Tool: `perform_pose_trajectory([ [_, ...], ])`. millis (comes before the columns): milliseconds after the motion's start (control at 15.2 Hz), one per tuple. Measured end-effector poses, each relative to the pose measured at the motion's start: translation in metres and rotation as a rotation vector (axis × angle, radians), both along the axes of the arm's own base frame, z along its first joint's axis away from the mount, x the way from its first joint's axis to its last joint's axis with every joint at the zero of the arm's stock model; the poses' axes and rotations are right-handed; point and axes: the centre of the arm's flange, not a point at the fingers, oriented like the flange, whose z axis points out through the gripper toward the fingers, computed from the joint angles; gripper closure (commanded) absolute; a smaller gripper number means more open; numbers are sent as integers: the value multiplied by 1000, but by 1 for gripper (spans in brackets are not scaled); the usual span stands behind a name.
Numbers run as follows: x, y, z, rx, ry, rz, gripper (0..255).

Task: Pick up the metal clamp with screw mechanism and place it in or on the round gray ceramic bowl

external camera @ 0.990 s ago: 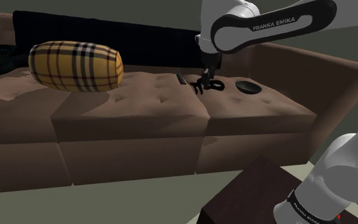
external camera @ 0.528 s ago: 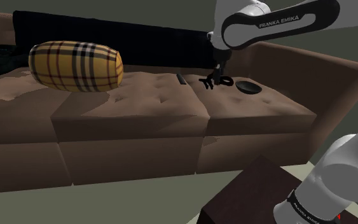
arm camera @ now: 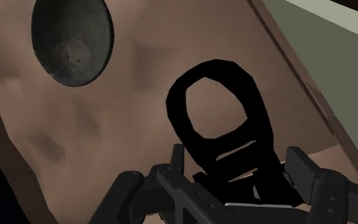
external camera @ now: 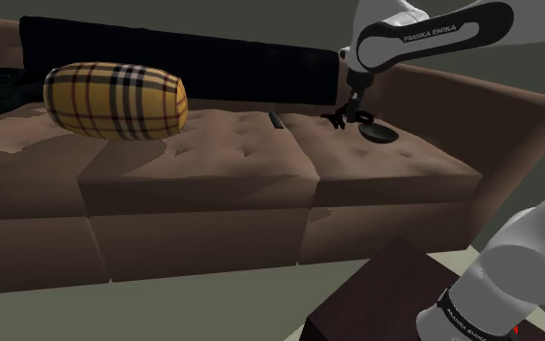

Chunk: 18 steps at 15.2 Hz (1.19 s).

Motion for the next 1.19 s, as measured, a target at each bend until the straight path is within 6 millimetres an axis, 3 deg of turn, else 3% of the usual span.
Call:
perform_pose_trajectory([
  [1188, -5, -238, 12, 0, 0, 0, 255],
])
